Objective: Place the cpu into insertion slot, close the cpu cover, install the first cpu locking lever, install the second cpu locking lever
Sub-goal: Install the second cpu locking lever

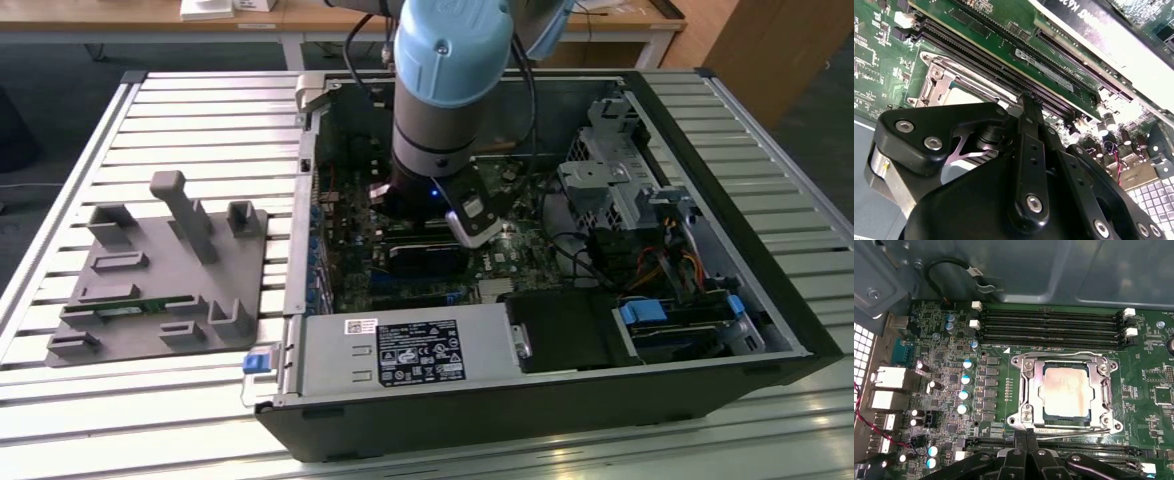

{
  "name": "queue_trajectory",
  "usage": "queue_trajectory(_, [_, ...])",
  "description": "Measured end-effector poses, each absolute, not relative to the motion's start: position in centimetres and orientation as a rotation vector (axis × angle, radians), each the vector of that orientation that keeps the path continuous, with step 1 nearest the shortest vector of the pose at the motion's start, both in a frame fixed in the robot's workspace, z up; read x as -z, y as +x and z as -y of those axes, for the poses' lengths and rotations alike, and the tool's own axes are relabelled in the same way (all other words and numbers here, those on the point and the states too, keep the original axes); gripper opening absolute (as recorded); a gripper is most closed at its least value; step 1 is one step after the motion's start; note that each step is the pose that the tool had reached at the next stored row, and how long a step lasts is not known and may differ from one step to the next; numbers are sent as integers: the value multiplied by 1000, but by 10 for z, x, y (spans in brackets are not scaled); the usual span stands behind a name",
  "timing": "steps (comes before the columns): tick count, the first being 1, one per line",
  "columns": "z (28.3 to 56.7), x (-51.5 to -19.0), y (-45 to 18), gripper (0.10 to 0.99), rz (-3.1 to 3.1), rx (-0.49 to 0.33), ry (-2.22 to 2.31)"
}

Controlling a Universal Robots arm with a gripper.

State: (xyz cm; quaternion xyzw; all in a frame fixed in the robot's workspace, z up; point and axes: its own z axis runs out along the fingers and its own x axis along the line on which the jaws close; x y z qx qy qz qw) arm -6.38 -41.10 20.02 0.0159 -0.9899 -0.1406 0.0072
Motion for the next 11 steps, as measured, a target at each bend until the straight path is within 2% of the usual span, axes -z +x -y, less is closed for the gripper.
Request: queue_trajectory(11, [411, -194, -65, 106, 3095, 448, 50])
